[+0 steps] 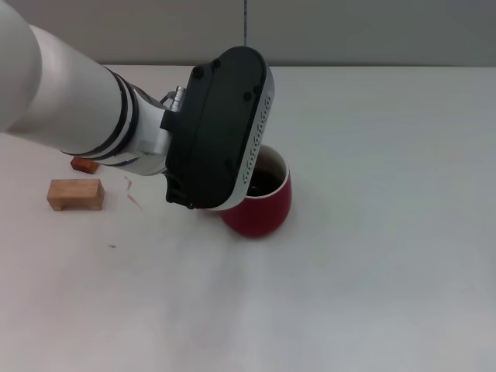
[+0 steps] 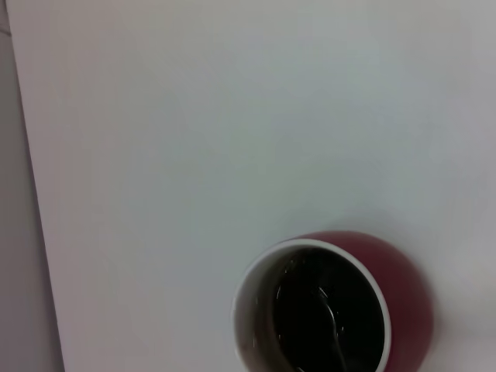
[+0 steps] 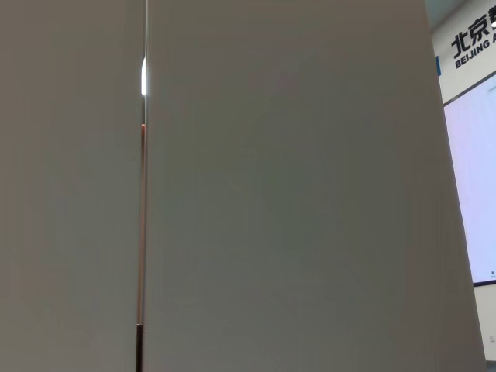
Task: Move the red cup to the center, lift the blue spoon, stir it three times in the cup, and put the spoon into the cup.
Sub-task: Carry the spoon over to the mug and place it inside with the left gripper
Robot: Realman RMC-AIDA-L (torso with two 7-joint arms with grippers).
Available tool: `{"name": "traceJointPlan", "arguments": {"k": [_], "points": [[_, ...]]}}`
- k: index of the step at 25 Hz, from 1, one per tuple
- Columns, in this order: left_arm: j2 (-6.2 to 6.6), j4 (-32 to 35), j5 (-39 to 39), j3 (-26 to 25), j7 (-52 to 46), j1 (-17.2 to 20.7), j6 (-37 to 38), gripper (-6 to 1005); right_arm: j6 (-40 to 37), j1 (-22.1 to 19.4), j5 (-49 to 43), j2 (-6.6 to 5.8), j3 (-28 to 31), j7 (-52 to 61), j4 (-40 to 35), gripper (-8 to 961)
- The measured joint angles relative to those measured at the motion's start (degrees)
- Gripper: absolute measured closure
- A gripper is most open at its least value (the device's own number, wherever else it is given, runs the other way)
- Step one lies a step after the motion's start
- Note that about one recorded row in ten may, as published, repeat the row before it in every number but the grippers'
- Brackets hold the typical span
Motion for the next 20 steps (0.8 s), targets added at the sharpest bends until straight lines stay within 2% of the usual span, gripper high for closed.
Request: {"name": "traceJointPlan", "arguments": {"k": [20], "points": [[-0.12,-0.11,-1.91,-0.01,-2.36,1.07,-0.31,832,0.28,0.72,-0.09,-0.13,0.0,-0.09,-0.01,267]]}}
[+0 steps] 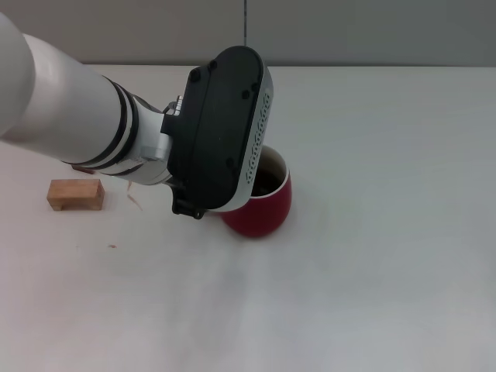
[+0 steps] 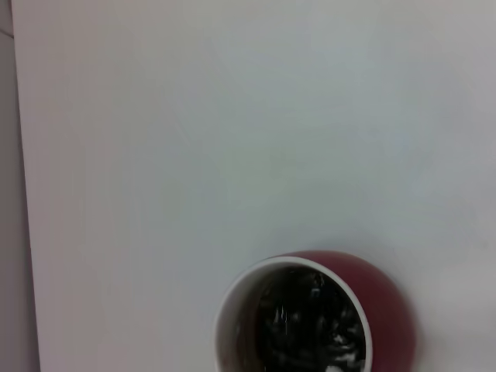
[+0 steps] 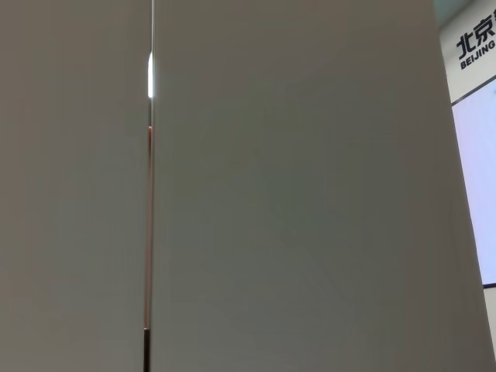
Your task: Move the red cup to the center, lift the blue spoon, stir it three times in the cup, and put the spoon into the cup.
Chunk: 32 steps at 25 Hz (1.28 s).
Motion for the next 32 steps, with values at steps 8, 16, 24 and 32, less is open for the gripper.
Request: {"name": "traceJointPlan", "arguments": {"k": [8,16,24,32], "points": [[0.13,0.36,-0.93,-2.54,0.19,0.44,-0.74,652,0.78,0.13,0.0,0.01,0.0,-0.15,0.01,267],[0.29,2.53,-12.69,-14.36,1.97,1.25,-1.59,652,1.3,0.77,0.0,-0.04,0.0,-0.17,-0.21,266],[0.43,-2.56,-40.66,-36.9,6.38,3.49,-6.01,652,1.32,1.58,0.09,-0.22,0.25,-0.18,-0.62,267],[0.62,-25.84,-70.87,-61.11,12.61,3.67,-10.55,652,1.32,1.99,0.37,-0.26,0.56,-0.18,-1.37,268]]}}
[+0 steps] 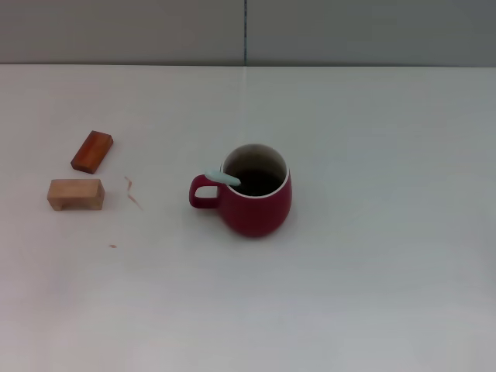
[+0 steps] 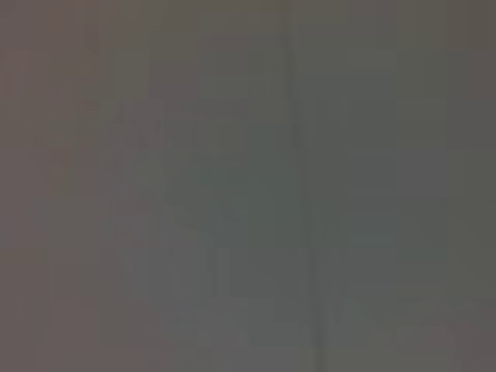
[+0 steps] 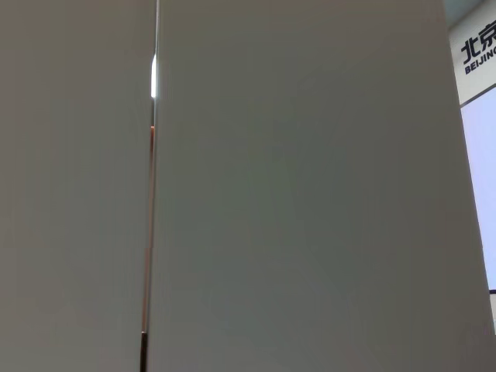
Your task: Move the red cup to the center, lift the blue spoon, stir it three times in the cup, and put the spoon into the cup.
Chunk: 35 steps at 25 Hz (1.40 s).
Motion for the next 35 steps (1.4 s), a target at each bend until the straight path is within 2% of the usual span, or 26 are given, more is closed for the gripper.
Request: {"name": "traceJointPlan", "arguments": {"k": [1,3,5,6,7,10,11,12,14,16,17,20,21,22,26,35], "points": [[0.01,-5.56,-3.51,-4.62,2.15,-0.85,-0.59,652,0.0,0.0,0.05,0.0,0.04,0.0,-0.36,267],[0.01,-8.18,-5.42,-6.57,3.79,-1.08,-0.79,652,0.01,-0.11,0.09,0.03,0.09,0.0,-0.71,267],[0.04,-14.69,-10.37,-10.61,8.49,-1.46,-1.1,652,0.02,-0.24,0.12,0.04,0.13,0.0,-0.77,267],[0.07,-19.93,-14.79,-12.55,13.81,-1.53,-1.43,652,0.07,-0.52,0.17,0.05,0.45,0.0,-0.88,267],[0.07,-19.93,-14.79,-12.55,13.81,-1.53,-1.43,652,0.07,-0.52,0.17,0.05,0.45,0.0,-0.88,267],[0.08,-27.47,-21.38,-13.57,24.32,-1.57,-1.81,652,0.13,-0.94,0.22,0.12,1.79,0.0,-0.98,267],[0.04,-31.73,-24.7,-13.62,31.89,-1.58,-1.82,652,0.14,-1.23,0.26,0.18,2.83,0.0,-0.99,266],[0.04,-31.73,-24.7,-13.62,31.89,-1.58,-1.82,652,0.14,-1.23,0.26,0.18,2.83,0.0,-0.99,266],[-0.06,-35.58,-27.62,-13.67,38.76,-1.7,-1.78,652,0.15,-1.58,0.3,0.21,3.28,0.0,-1.0,266],[-0.13,-42.31,-32.68,-13.7,50.26,-2.18,-1.49,652,0.17,-2.04,0.35,0.17,4.07,0.0,-1.03,266],[-0.13,-42.31,-32.68,-13.7,50.26,-2.18,-1.49,652,0.17,-2.04,0.35,0.17,4.07,0.0,-1.03,266],[-0.15,-48.71,-36.35,-13.8,60.92,-2.92,-1.43,652,0.45,-2.27,0.41,0.16,5.04,0.0,-1.09,267],[-0.15,-52.92,-38.07,-13.81,67.73,-3.57,-1.52,652,0.78,-2.32,0.43,0.16,5.56,0.0,-1.13,267],[-0.15,-52.92,-38.07,-13.81,67.73,-3.57,-1.52,652,0.78,-2.32,0.43,0.16,5.56,0.0,-1.13,267],[-0.23,-61.34,-40.27,-13.86,81.91,-5.05,-2.64,652,1.17,-2.31,0.43,0.17,6.8,0.0,-1.34,268],[-0.26,-67.05,-40.65,-15.5,83.34,-5.32,-6.29,652,1.87,-1.26,0.43,0.03,8.65,-0.01,-2.64,268]]}}
